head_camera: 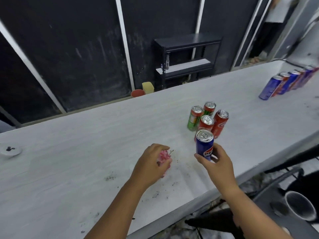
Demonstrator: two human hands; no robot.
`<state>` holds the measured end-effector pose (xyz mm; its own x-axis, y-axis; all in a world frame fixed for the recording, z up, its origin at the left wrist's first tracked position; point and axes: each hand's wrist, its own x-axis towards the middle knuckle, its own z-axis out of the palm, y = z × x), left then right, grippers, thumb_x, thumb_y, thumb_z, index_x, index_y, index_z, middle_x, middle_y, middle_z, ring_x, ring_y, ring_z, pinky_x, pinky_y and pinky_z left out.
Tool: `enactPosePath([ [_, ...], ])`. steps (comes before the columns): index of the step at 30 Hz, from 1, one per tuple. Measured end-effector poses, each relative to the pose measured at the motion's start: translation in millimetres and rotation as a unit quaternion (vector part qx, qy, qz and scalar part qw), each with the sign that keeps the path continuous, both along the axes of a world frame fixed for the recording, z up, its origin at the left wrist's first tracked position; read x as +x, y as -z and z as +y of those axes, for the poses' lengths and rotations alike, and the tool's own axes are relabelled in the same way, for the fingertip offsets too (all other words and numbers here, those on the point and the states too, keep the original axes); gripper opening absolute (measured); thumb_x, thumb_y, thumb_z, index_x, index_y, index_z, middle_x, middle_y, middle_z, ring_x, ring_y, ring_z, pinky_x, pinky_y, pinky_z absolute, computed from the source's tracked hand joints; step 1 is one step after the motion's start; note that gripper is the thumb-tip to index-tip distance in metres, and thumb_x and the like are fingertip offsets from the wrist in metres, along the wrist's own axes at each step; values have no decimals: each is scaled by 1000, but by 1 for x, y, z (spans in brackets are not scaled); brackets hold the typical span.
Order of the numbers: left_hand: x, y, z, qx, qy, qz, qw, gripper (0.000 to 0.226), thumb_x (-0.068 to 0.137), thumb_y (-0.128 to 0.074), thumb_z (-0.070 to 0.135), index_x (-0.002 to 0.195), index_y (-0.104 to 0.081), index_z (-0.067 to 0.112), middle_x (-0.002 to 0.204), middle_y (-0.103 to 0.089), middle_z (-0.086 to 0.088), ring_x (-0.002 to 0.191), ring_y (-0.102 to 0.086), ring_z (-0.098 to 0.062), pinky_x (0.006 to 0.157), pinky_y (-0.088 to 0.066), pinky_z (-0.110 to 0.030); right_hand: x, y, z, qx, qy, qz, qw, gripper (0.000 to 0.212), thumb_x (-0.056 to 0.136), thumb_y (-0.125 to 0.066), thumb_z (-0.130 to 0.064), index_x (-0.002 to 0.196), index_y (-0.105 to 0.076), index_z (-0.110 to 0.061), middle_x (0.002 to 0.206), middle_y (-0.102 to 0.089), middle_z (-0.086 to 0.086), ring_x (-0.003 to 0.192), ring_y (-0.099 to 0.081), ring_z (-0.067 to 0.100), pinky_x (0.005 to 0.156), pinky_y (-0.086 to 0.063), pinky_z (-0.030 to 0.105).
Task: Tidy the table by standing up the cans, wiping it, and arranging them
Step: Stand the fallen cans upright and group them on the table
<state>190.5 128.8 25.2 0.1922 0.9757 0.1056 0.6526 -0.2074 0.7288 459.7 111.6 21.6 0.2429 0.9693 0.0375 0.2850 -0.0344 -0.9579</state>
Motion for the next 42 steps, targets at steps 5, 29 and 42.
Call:
enactPosePath([
  [5,57,5,19,27,45,55,997,41,100,-67,56,138,-59,45,137,-53,28,126,-49,8,93,-34,-5,47,17,7,-25,52,-10,998,53,77,-94,-41,121,-65,-41,117,-75,-17,108,-71,2,93,-61,34],
  [29,151,67,42,71,72,184,978,63,94,-71,59,143,-67,20,149,-62,0,141,-52,-20,112,-47,-35,110,43,43,-63,59,-24,996,70,71,-95,-53,126,-51,-49,123,-70,-21,117,-66,1,96,-54,28],
  [42,187,67,3,82,127,112,982,47,99,-70,44,141,-66,23,146,-62,5,141,-51,-12,112,-48,-30,150,13,-45,-44,115,-108,986,58,89,-82,-50,140,-55,-44,140,-59,-30,124,-45,-28,101,-33,8],
])
